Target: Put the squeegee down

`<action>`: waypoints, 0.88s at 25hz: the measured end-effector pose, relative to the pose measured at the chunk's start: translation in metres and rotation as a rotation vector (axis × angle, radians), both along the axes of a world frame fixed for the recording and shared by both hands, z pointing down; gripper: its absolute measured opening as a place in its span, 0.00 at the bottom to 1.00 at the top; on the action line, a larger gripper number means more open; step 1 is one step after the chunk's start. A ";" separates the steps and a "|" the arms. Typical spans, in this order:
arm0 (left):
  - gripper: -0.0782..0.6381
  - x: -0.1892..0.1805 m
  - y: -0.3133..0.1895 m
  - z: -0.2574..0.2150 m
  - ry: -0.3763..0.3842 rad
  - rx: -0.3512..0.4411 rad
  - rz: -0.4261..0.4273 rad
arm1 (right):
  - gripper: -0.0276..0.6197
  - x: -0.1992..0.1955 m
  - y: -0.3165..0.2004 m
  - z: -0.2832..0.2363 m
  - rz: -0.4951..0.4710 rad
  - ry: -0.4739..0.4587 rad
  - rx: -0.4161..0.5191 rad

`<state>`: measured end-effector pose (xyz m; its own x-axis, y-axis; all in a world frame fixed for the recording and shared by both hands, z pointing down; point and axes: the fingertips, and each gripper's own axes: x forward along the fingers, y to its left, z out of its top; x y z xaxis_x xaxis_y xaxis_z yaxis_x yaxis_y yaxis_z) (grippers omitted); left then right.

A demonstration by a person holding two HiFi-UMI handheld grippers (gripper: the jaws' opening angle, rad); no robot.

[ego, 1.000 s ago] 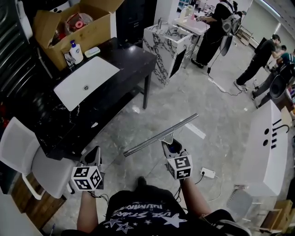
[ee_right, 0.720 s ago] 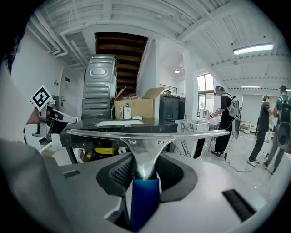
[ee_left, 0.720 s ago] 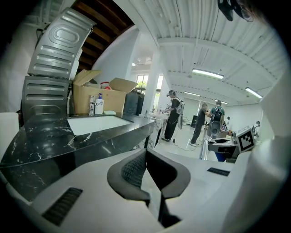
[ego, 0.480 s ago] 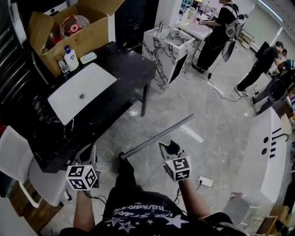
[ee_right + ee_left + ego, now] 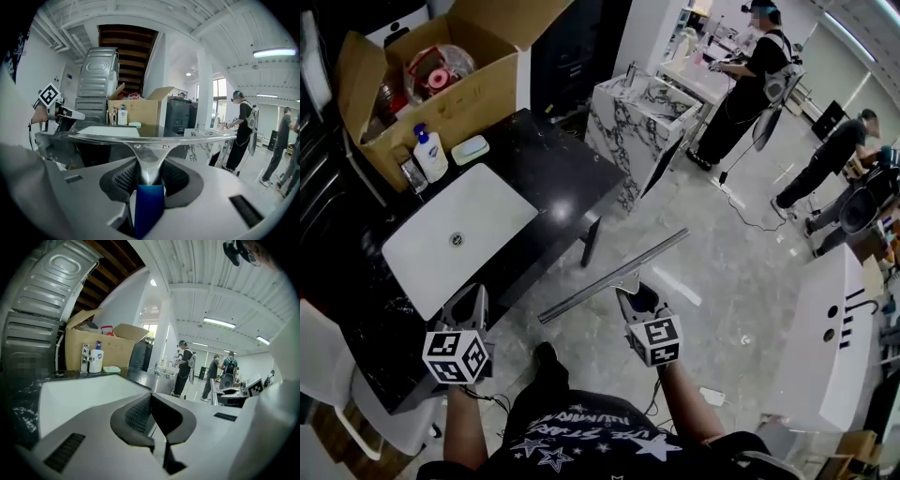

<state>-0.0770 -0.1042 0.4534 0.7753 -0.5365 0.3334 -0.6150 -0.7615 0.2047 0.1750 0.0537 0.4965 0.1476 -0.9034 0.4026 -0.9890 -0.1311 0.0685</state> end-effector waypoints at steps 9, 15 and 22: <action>0.14 0.023 -0.118 -0.011 -0.019 0.016 -0.001 | 0.27 0.036 -0.146 -0.034 -0.075 0.036 0.020; 0.14 0.033 -0.169 -0.015 0.009 0.020 -0.041 | 0.27 0.046 -0.213 -0.036 -0.110 0.041 0.017; 0.14 0.047 -0.199 -0.006 -0.006 0.005 -0.118 | 0.27 0.071 -0.274 -0.029 -0.168 0.025 0.010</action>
